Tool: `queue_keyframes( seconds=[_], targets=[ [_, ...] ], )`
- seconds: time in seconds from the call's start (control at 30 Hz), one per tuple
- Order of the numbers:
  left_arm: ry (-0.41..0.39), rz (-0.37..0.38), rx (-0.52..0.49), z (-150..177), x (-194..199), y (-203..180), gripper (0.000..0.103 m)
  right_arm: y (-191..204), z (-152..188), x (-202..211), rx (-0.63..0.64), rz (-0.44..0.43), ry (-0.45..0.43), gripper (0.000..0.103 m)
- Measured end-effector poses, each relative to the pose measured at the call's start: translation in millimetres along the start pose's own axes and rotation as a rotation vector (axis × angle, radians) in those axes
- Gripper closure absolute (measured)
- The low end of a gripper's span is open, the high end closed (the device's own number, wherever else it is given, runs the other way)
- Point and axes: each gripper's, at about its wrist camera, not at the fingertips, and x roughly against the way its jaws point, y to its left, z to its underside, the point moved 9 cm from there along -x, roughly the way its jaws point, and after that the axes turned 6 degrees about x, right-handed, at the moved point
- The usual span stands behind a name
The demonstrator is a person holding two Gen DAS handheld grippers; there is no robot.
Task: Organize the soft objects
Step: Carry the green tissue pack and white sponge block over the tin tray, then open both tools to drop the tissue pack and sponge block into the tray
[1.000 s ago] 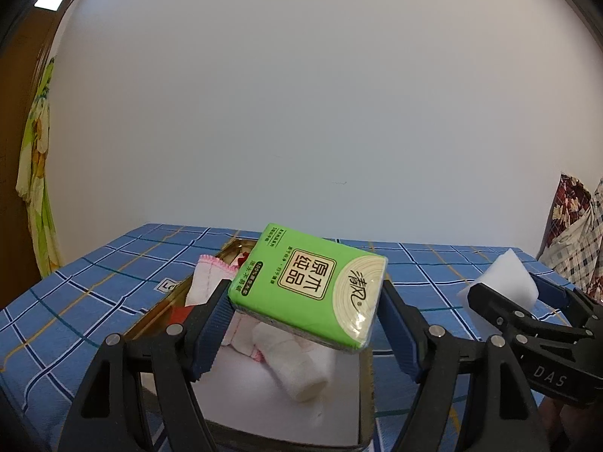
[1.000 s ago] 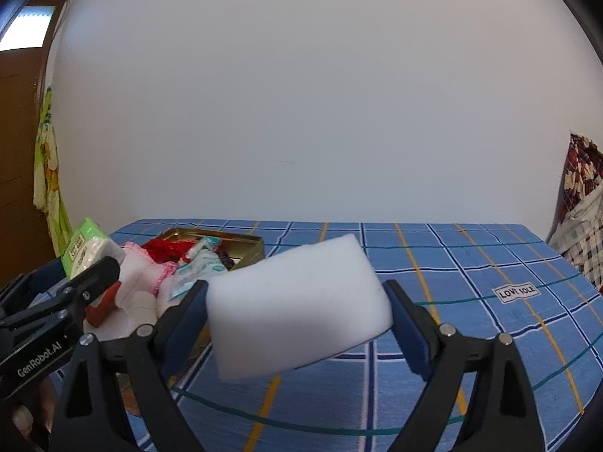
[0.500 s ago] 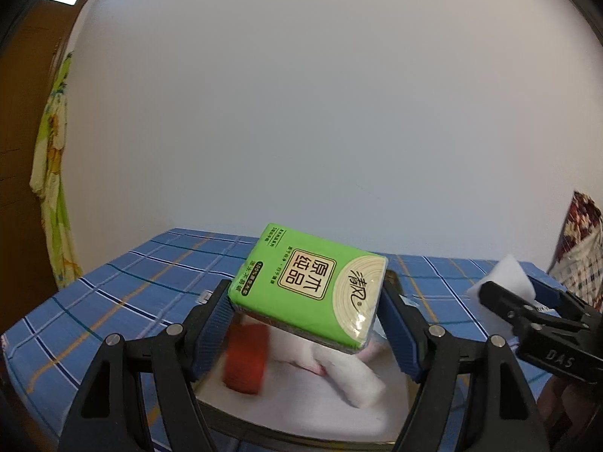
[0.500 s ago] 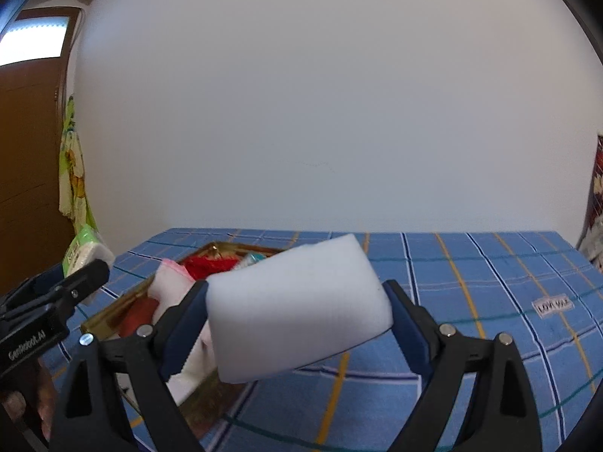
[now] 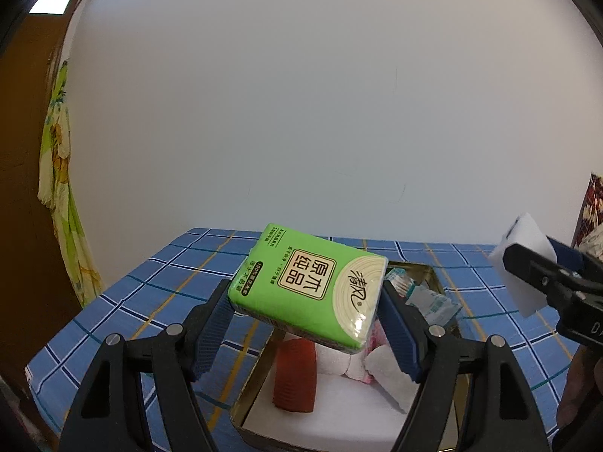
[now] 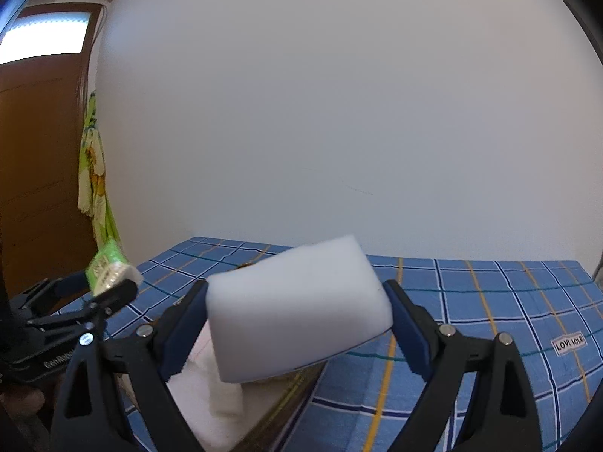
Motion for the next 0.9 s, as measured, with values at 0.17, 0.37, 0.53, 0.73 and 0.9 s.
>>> queue_keyframes(
  seconds=[0.17,0.37,0.53,0.73,0.9],
  targets=[
    [0.034,-0.002,-0.027,-4.4,5.7,-6.8,0.026,11.9,-6.0,-10.3,0.023,-0.025,0.029,0.011],
    [0.097,0.008,-0.028,-1.8,-5.4,2.2,0.026,20.5,-7.5,-30.3,0.027,-0.048,0.072,0.011],
    [0.173,0.024,-0.038,3.9,-20.6,2.7,0.026,21.5,-1.0,-44.7,0.034,-0.071,0.134,0.011],
    [0.248,0.043,-0.042,12.3,-33.4,-1.2,0.026,25.5,7.8,-62.9,0.038,-0.094,0.203,0.011],
    [0.284,0.043,-0.052,18.3,-40.2,-0.3,0.026,29.2,14.0,-71.0,0.054,-0.102,0.242,0.011]
  ],
)
